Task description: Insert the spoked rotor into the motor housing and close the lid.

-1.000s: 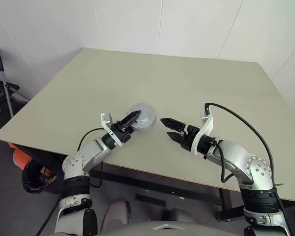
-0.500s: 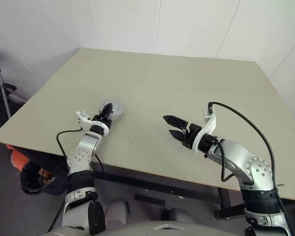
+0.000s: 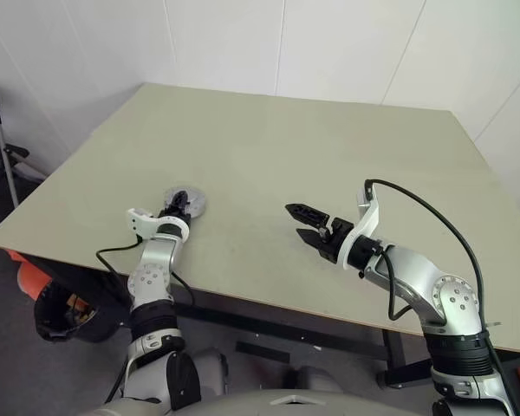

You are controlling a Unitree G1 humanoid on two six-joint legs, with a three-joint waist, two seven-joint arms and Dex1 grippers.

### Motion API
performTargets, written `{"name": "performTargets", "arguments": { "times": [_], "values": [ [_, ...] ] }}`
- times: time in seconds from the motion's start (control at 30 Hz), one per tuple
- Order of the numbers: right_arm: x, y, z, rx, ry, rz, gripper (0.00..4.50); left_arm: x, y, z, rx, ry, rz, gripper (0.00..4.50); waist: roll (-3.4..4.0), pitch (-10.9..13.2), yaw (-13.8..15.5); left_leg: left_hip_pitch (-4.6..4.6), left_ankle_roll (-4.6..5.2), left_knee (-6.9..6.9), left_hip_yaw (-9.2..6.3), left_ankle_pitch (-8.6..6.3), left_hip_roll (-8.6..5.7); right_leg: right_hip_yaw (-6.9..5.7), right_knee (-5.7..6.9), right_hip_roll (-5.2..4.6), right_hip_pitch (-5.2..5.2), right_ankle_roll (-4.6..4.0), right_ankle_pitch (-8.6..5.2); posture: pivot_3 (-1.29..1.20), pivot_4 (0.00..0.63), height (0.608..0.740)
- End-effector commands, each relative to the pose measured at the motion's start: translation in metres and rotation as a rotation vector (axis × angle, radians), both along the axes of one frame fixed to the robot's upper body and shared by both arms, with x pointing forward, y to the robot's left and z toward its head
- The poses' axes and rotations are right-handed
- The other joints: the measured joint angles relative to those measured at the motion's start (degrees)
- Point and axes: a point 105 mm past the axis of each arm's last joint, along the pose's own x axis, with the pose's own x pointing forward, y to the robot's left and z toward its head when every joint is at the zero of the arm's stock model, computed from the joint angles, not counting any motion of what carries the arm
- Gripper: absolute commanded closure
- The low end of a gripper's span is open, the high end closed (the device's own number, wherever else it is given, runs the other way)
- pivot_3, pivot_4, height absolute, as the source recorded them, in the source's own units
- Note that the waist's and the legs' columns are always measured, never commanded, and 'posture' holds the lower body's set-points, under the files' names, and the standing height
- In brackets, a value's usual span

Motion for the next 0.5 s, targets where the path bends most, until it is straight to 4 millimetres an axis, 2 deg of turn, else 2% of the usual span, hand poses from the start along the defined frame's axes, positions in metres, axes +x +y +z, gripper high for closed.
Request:
{"name": "performTargets", "arguments": {
  "times": [0.03,0.23,0.37,0.5],
  "values": [
    [-0.002,0.004,0.015,0.018,-0.053,0.018,0.00,0.005,0.004,0.018,0.023,-0.039,0.017,2.03,0.00,0.0,0.0,0.04,0.00,0.00,0.00,0.00,0.00,0.00,0.00,0.00,0.03,-0.01,-0.01,0.00,0.000,0.740],
    [-0.001,0.005,0.014,0.014,-0.055,0.023,0.00,-0.002,0.002,0.011,0.045,0.002,-0.037,0.06,0.00,0.0,0.0,0.11,-0.01,0.00,0.01,0.01,-0.01,0.03,0.00,-0.01,0.07,-0.02,-0.01,0.00,0.000,0.740],
    [-0.001,0.006,0.014,0.014,-0.054,0.029,0.00,-0.012,0.004,0.007,0.073,0.044,-0.068,0.03,0.00,0.0,-0.4,0.12,-0.01,0.00,0.01,0.01,-0.01,0.05,0.01,-0.01,0.06,-0.01,-0.01,0.00,0.000,0.740],
    [-0.001,0.007,0.013,0.015,-0.054,0.035,0.00,-0.031,0.005,0.004,0.116,0.105,-0.111,0.03,0.00,-0.1,-1.2,0.12,0.10,-0.02,0.01,-0.07,-0.01,0.03,0.03,0.00,0.05,-0.01,0.00,0.00,0.000,0.740]
  ]
}}
